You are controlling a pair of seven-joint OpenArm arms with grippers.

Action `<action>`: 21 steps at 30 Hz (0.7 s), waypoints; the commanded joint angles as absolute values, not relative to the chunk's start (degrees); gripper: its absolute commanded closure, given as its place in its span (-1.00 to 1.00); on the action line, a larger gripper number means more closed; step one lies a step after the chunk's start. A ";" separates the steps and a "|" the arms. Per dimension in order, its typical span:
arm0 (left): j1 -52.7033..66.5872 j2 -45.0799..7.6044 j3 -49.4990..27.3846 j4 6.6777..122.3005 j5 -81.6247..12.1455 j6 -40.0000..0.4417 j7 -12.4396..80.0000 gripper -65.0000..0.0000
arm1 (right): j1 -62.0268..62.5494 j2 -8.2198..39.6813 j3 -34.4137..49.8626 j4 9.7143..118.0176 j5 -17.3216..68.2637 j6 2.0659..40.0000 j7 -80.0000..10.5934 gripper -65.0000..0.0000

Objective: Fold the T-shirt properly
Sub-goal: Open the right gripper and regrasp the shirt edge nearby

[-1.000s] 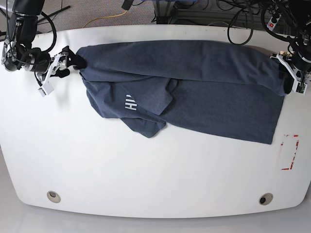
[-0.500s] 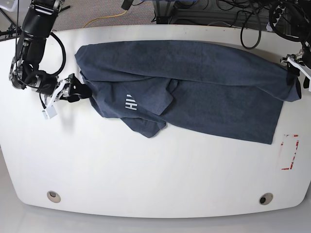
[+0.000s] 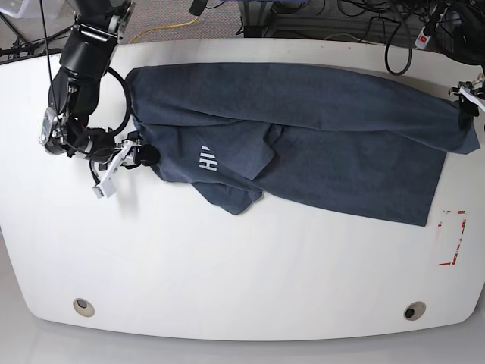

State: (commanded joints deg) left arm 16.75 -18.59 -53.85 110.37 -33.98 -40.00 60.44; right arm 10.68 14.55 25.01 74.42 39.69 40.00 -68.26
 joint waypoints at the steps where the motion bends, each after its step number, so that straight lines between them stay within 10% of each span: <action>1: 16.84 -18.59 -53.85 110.37 -33.98 -40.00 60.44 -0.06 | 10.68 14.11 25.01 74.42 39.08 40.00 -68.26 0.03; 13: 14.20 -13.14 -60.53 110.37 -34.33 -40.00 60.44 -0.06 | 10.68 10.42 24.92 70.73 33.19 40.00 -64.22 0.05; 21: 14.29 -12.26 -62.02 110.37 -38.37 -40.00 61.58 -0.06 | 11.21 10.24 24.84 70.46 33.10 40.00 -62.81 1.00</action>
